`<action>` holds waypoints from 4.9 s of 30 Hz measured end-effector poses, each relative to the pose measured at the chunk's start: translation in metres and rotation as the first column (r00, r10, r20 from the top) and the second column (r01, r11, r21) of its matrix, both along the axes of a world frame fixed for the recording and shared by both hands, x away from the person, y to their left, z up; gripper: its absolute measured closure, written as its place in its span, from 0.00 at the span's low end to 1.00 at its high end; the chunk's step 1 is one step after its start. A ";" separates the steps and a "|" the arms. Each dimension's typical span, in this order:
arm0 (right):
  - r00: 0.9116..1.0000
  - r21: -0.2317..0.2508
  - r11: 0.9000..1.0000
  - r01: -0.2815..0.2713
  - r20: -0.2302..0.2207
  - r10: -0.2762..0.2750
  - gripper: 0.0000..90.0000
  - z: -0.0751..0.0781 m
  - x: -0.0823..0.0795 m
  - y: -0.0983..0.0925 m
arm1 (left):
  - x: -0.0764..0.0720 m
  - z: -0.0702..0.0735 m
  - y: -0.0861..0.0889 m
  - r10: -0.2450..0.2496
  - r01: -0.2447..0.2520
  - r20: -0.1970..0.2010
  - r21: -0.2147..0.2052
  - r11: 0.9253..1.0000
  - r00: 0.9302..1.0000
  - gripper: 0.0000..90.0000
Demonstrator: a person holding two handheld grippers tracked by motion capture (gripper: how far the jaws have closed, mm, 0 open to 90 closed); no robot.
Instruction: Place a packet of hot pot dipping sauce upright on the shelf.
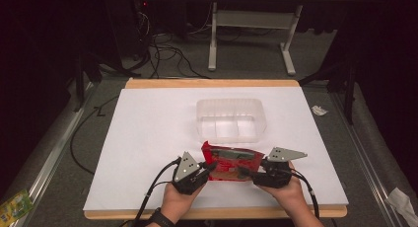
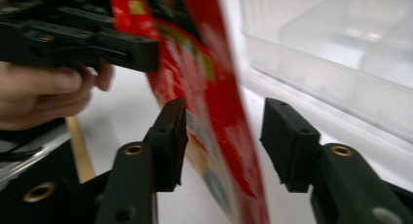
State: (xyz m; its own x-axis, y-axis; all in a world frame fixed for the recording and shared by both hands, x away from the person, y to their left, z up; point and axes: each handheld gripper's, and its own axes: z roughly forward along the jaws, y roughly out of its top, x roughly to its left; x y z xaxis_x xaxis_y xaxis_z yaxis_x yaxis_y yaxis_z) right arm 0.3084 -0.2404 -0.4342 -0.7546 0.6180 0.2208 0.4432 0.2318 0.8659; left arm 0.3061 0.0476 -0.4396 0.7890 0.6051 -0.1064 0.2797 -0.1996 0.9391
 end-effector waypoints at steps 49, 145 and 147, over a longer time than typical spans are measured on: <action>0.996 -0.025 0.998 0.053 0.075 -0.051 1.00 0.022 -0.029 -0.007 | -0.019 -0.002 0.064 0.093 -0.093 0.009 0.146 0.985 0.996 0.36; 0.832 0.089 0.843 0.531 0.131 -0.539 1.00 0.068 0.111 0.050 | -0.021 0.007 0.077 -0.005 -0.001 0.079 0.065 0.998 0.997 0.29; 0.829 0.092 0.839 0.537 0.128 -0.545 1.00 0.067 0.112 0.052 | -0.021 0.008 0.078 -0.005 -0.001 0.083 0.067 0.998 0.997 0.29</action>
State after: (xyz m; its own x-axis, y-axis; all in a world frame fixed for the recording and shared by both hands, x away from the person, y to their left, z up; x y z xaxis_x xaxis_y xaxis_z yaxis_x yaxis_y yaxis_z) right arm 0.4207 -0.1883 -0.3669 -0.3283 0.9275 0.1785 0.3558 -0.0536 0.9330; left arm 0.2849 0.1252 -0.4318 0.7947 0.6070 0.0002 0.2010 -0.2634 0.9435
